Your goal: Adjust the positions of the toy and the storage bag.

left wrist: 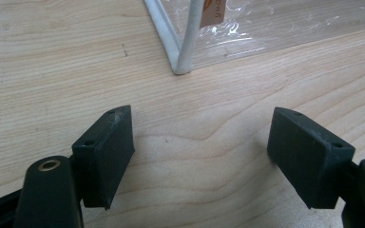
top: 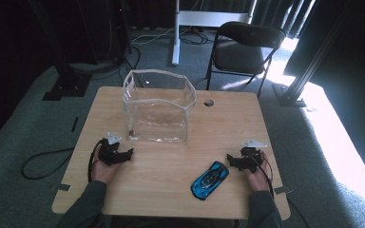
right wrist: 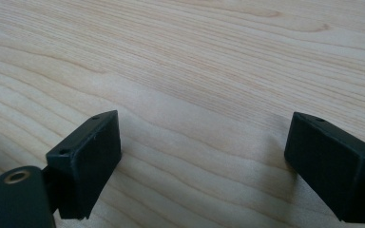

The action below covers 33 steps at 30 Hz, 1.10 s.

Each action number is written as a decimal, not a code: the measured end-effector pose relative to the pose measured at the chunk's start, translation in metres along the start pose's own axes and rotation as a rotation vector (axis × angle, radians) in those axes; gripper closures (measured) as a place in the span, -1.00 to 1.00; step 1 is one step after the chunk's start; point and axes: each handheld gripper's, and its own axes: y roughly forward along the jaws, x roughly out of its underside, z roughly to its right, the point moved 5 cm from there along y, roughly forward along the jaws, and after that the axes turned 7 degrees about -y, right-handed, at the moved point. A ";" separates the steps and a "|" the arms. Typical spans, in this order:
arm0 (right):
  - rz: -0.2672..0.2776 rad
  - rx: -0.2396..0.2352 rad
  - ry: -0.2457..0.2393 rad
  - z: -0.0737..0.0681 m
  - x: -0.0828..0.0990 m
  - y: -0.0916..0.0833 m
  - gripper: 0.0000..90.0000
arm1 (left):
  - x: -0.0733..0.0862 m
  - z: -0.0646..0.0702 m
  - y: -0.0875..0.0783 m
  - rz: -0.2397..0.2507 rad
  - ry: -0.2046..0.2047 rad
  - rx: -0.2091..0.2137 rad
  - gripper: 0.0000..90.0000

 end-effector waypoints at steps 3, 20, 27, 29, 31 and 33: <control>0.000 0.004 0.003 0.000 0.000 0.000 -0.75 | 0.000 0.000 0.000 -0.001 0.002 0.001 -0.46; -0.013 -0.009 -0.005 -0.002 -0.001 -0.003 -0.57 | -0.002 0.001 0.002 -0.011 0.015 0.011 -0.52; 0.000 -0.047 0.001 -0.008 -0.011 -0.009 -0.35 | -0.004 0.001 0.002 -0.018 0.024 0.022 -0.46; 0.006 -0.064 -0.014 -0.014 -0.017 -0.011 -0.35 | -0.004 0.001 0.001 -0.016 0.022 0.022 -0.32; 0.015 -0.071 -0.033 -0.019 -0.022 -0.011 -0.34 | -0.005 0.001 0.001 -0.013 0.015 0.014 -0.22; 0.019 -0.074 -0.047 -0.023 -0.028 -0.011 -0.30 | -0.005 0.000 0.001 -0.014 0.012 0.012 -0.15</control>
